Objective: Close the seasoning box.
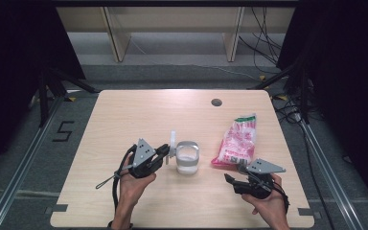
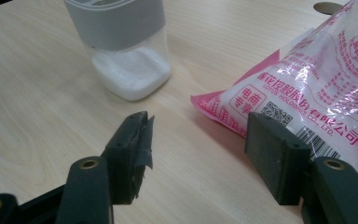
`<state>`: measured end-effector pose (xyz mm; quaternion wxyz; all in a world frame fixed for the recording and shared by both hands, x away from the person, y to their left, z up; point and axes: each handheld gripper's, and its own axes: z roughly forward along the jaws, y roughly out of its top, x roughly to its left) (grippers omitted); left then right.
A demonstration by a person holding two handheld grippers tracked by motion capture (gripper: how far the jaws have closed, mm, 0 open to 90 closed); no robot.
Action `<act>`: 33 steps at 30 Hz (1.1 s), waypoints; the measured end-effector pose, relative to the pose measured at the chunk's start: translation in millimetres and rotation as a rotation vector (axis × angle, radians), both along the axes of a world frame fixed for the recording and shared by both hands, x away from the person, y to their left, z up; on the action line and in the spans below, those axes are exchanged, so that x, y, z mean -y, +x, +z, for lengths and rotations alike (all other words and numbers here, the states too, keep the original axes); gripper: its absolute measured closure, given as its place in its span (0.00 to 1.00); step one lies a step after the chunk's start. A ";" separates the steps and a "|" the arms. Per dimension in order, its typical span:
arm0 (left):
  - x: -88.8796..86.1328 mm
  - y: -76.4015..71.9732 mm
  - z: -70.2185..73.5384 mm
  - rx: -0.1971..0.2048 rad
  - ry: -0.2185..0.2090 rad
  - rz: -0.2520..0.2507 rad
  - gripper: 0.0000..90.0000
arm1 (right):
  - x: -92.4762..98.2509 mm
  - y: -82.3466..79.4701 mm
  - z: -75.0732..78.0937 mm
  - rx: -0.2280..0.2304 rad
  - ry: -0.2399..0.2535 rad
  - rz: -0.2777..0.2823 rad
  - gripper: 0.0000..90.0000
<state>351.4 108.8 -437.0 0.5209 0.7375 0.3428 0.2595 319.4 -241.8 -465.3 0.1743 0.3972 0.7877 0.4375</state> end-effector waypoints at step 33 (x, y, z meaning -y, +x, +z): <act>7.6 0.1 2.4 0.009 0.000 -0.023 0.94 | 4.1 -2.4 -1.4 -0.002 -0.002 0.009 0.45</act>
